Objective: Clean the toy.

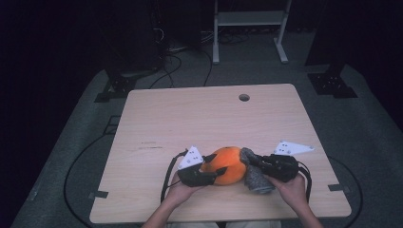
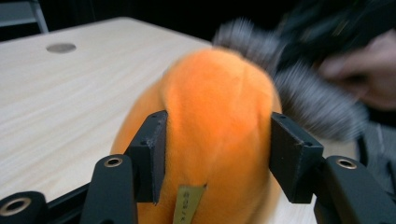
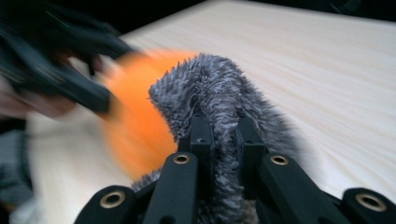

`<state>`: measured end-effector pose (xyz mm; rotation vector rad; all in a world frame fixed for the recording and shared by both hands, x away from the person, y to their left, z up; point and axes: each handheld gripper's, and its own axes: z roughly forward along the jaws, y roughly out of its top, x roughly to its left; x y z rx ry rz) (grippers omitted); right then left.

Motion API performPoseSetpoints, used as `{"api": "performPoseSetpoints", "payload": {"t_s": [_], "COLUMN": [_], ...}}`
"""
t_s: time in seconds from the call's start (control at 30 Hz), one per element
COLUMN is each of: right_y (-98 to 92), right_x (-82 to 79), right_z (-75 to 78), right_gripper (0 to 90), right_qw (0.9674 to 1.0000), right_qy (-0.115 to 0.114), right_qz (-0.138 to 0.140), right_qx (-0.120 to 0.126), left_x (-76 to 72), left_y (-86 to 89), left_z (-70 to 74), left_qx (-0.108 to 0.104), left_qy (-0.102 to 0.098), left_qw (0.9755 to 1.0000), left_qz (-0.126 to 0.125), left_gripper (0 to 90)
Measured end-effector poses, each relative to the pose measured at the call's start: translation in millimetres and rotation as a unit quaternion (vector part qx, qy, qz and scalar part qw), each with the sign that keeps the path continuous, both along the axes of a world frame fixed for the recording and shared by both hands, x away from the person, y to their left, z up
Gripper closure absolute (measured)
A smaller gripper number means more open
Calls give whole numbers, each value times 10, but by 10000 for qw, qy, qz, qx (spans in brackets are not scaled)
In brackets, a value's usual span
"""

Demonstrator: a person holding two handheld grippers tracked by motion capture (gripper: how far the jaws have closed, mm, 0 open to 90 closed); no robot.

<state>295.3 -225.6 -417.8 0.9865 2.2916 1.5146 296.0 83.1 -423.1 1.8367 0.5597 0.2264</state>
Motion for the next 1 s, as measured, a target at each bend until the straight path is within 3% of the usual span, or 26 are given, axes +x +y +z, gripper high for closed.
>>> {"api": "performPoseSetpoints", "payload": {"t_s": [0.03,0.13,0.2,0.23,0.33,0.43,0.57,0.67,0.8,0.83,0.87,0.93,1.0], "right_y": [-7,82,191,230,181,121,45,-44,3,70,168,260,241], "right_x": [-13,-108,-145,-142,-82,-76,-13,33,-91,-131,-174,-198,-130], "right_z": [9,136,168,147,50,18,-22,-31,178,229,261,239,146], "right_gripper": [805,805,805,805,805,804,805,804,805,805,805,805,805], "right_qw": [10000,9988,9985,9984,9991,9993,9999,9995,9992,9989,9980,9962,9972], "right_qy": [-5,-297,-427,-439,-272,-205,-79,66,-344,-419,-557,-702,-487], "right_qz": [15,255,346,357,315,298,41,-213,37,167,298,297,252], "right_qx": [88,287,82,-55,8,47,-118,-203,192,152,-88,-414,-513], "left_x": [-2,-10,-32,-36,0,58,44,0,-38,-60,-70,-82,-82], "left_y": [4,-38,-64,-66,-54,-73,-76,-79,-125,-138,-136,-123,-99], "left_z": [8,-16,-12,-15,-44,-107,-113,-90,-46,-26,-5,26,46], "left_qx": [22,145,258,329,492,693,747,794,780,781,752,729,734], "left_qy": [0,11,-121,-195,-237,-4,-109,-297,-319,-374,-381,-363,-370], "left_qw": [10000,9999,9995,9992,9984,9975,9969,9962,9962,9960,9961,9965,9965], "left_qz": [-7,-77,-104,-123,-154,-162,-239,-190,-223,-226,-244,-205,-157], "left_gripper": [437,439,428,401,203,101,216,304,356,360,365,375,383]}}
